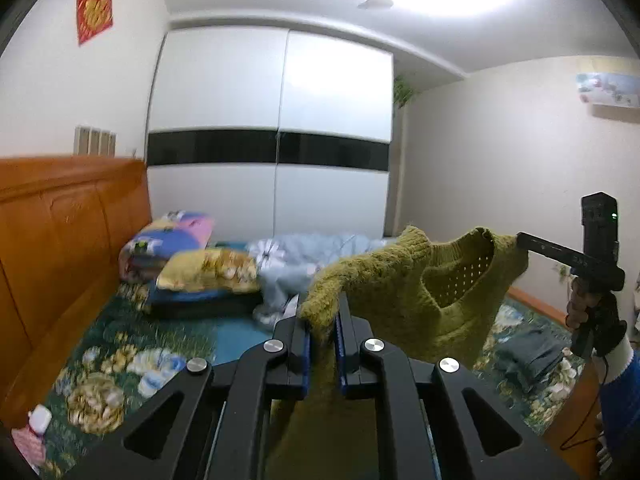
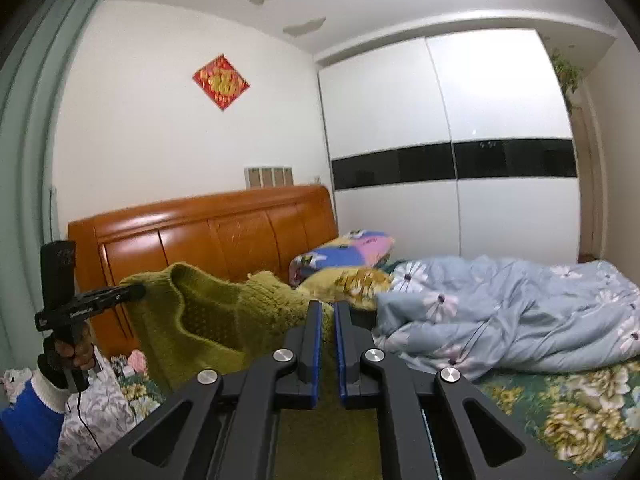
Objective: Fold clothes
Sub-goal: 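Lift the sweater up with both tools to shake it out, then lower the held sweater flat onto the bed with both tools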
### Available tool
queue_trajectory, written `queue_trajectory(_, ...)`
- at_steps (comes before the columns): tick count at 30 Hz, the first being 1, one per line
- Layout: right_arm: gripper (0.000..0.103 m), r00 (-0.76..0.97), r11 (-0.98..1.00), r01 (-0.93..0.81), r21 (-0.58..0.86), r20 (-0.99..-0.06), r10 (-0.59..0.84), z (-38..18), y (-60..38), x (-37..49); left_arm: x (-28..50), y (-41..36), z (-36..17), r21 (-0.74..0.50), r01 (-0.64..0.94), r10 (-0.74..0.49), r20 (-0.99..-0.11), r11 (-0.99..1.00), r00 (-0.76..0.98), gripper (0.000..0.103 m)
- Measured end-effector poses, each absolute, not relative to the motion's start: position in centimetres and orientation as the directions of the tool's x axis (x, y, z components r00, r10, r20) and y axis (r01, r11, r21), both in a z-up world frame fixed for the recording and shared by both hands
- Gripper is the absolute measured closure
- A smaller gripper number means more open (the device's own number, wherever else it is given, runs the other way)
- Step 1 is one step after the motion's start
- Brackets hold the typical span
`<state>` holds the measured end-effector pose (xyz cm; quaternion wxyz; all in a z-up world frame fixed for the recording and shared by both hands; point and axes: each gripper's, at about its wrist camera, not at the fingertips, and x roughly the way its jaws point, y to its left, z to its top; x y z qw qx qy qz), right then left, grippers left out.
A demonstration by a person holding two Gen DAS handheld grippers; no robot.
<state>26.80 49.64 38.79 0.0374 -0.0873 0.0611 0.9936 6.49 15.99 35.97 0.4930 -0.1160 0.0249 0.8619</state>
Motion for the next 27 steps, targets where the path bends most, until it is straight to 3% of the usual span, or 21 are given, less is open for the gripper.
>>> queue_trajectory(3, 0.096, -0.983, -0.988, -0.104, 0.11, -0.16, 0.086, 40.1, 50.2, 27.2, 5.8, 16.9, 36.5, -0.088, -0.857, 0.85, -0.218, -0.507, -0.48, 0.093)
queue_trajectory(9, 0.103, -0.967, -0.973, -0.157, 0.17, -0.227, 0.116, 36.3, 54.4, 22.6, -0.2, 21.7, 31.2, -0.166, -0.819, 0.813, -0.335, -0.549, -0.476, 0.093)
queue_trajectory(20, 0.103, -0.824, -0.928, -0.251, 0.274, -0.564, 0.057, 16.6, 63.6, 10.1, -13.3, 32.4, 9.3, -0.196, -0.705, 0.604, -0.695, -0.682, -0.39, 0.093)
queue_trajectory(27, 0.102, -0.715, -0.918, -0.25, 0.307, -0.698, -0.039, 5.3, 65.8, 5.9, -18.3, 30.2, 0.5, -0.25, -0.596, 0.535, -0.761, -0.763, -0.367, 0.093)
